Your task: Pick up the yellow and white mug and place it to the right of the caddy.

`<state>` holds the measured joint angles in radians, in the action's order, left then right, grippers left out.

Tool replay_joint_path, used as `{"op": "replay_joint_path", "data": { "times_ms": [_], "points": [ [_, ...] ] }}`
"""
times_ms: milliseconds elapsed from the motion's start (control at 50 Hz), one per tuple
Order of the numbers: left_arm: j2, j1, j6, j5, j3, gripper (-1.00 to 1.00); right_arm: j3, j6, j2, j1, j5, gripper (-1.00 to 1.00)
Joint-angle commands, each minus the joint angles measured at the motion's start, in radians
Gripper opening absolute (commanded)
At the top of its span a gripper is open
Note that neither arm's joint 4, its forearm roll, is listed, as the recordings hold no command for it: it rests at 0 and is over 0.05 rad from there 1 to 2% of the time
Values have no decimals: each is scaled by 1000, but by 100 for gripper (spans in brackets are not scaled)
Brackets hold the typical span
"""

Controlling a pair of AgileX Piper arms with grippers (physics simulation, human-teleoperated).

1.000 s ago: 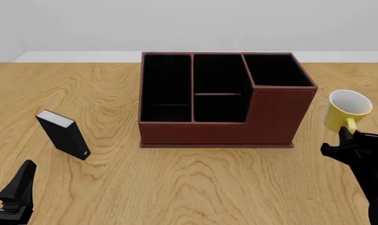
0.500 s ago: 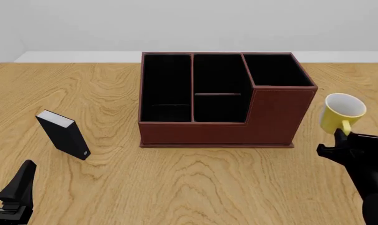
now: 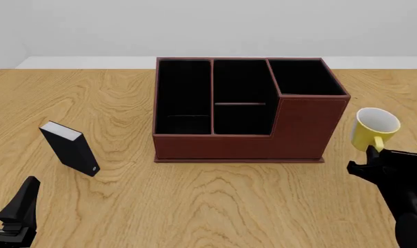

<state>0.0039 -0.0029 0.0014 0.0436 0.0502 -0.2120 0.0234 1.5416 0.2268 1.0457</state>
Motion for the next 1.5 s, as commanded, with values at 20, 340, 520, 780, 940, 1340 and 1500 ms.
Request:
{"op": "replay_joint_path", "data": {
  "times_ms": [20, 340, 520, 780, 940, 1340, 1500],
  "points": [
    [0, 0, 0, 0, 0, 100, -6, -14, 34, 1, 28, -100],
    [0, 0, 0, 0, 0, 100, 4, -14, 105, 4, 91, -100],
    [0, 0, 1, 0, 0, 100, 0, -13, 138, 2, 112, -100],
    [0, 0, 0, 0, 0, 100, -1, -16, 193, 1, 152, -100],
    [0, 0, 0, 0, 0, 100, -7, -16, 212, 4, 158, -100],
    [0, 0, 0, 0, 0, 100, -16, -20, 250, 4, 169, -100],
    [0, 0, 0, 0, 0, 100, -20, -18, 262, 8, 171, -100]
  ]
}}
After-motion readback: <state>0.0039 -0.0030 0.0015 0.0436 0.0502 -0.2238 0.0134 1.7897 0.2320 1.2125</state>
